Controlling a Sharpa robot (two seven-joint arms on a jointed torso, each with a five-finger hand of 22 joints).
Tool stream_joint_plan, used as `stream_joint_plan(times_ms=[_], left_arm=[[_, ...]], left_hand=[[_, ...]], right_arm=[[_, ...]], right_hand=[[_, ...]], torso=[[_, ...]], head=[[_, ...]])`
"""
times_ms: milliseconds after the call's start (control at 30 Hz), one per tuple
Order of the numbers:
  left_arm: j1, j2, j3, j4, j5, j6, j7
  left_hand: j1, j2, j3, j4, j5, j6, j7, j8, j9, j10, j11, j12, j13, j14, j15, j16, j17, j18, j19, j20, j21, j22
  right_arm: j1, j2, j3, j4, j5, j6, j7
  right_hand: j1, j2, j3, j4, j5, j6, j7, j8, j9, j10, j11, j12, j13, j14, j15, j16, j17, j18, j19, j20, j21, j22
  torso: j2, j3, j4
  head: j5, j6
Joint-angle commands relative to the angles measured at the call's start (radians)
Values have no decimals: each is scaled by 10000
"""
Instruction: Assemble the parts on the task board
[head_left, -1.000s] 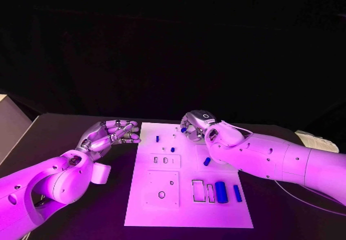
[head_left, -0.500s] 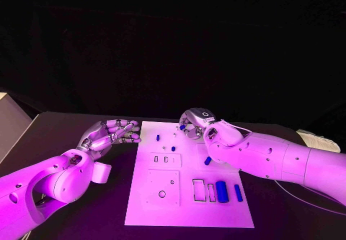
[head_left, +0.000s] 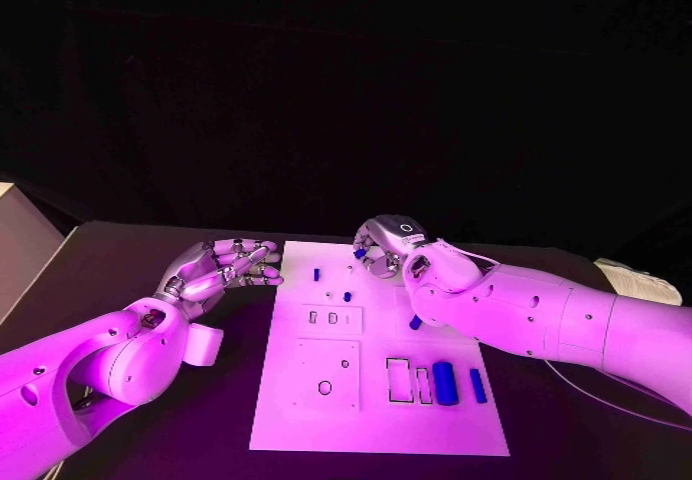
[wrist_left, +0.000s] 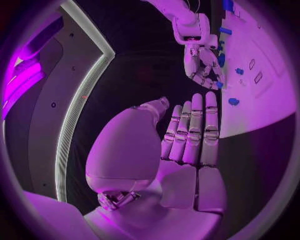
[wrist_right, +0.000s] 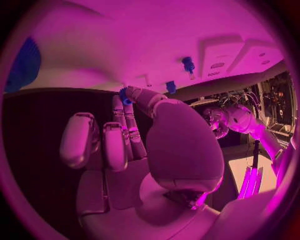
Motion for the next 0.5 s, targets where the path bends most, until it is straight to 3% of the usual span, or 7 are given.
stream_joint_plan(times_ms=[33, 500], left_arm=[[2, 19, 10, 3, -64, 213, 43], [3, 49, 11, -5, -88, 262, 27]], left_hand=[[-35, -57, 53, 12, 32, 9, 58, -46, 10, 34, 62, -31, -16, -63, -1, 46, 10, 103, -76, -2, 3, -2], [-41, -67, 74, -8, 32, 10, 60, -54, 13, 41, 65, -53, -14, -85, 2, 56, 37, 105, -88, 3, 6, -2]], right_arm=[[11, 27, 7, -13, -135, -131, 5], [19, 295, 8, -350, -150, 67, 32]], right_hand=[[49, 51, 67, -11, 38, -29, 41, 52, 16, 311, -228, 17, 18, 505, -62, 57, 10, -117, 42, -47, 55, 6], [34, 30, 83, -36, 52, -74, 54, 43, 44, 286, -214, -13, 25, 507, -52, 70, 22, -119, 38, -42, 62, 18]], torso=[[12, -14, 5], [56, -35, 1]], head=[[14, -9], [11, -11]])
